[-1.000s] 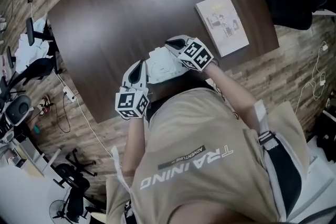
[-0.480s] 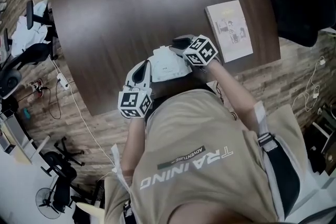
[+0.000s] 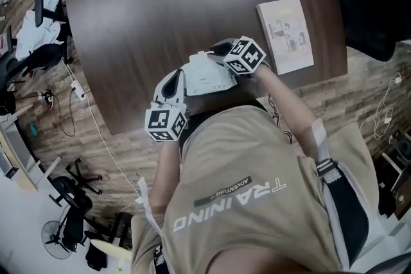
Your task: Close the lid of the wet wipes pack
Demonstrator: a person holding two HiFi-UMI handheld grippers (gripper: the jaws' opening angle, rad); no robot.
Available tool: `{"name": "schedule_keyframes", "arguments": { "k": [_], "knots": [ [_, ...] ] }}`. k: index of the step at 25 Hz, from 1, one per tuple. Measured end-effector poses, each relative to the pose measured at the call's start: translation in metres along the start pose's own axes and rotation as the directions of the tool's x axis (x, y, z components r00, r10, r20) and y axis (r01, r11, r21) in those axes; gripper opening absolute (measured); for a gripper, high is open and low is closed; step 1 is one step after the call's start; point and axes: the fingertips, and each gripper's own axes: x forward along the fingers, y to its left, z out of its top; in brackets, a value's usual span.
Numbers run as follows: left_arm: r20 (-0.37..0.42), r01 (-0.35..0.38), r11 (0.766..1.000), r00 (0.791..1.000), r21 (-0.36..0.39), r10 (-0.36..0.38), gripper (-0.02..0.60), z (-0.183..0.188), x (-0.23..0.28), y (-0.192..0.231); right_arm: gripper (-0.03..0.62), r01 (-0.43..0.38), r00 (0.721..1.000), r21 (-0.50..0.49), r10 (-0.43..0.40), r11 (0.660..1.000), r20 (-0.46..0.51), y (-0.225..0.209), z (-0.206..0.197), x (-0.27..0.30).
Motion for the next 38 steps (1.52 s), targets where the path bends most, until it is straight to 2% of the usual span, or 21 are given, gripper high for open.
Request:
{"name": "schedule_keyframes", "arguments": {
  "k": [5,13,24,31,38],
  "knots": [
    [0.009,-0.014,1.0,1.0,-0.006,0.014,0.005,-0.003,-0.003,0.0,0.057,0.022,1.0,-0.035,-0.021,0.999,0.017,0.002,0.005,-0.004],
    [0.042,-0.023,1.0,0.999,0.012,0.023,0.005,0.001,-0.014,0.001,0.051,0.039,0.996,-0.064,-0.034,0.997,0.077,0.014,0.017,-0.018],
    [0.096,-0.053,0.997,0.994,0.048,0.048,0.005,0.004,-0.039,-0.003,0.051,0.021,0.99,-0.122,-0.003,0.992,0.139,0.047,0.014,-0.036],
    [0.105,-0.068,0.994,0.993,0.08,0.059,0.005,0.0,-0.056,0.0,0.051,0.014,0.992,-0.185,0.01,0.983,0.128,0.066,0.004,-0.038],
    [0.098,-0.058,0.994,0.994,0.093,0.048,0.005,-0.002,-0.058,-0.01,0.052,0.001,0.995,-0.201,0.019,0.98,0.101,0.079,-0.016,-0.041]
  ]
}}
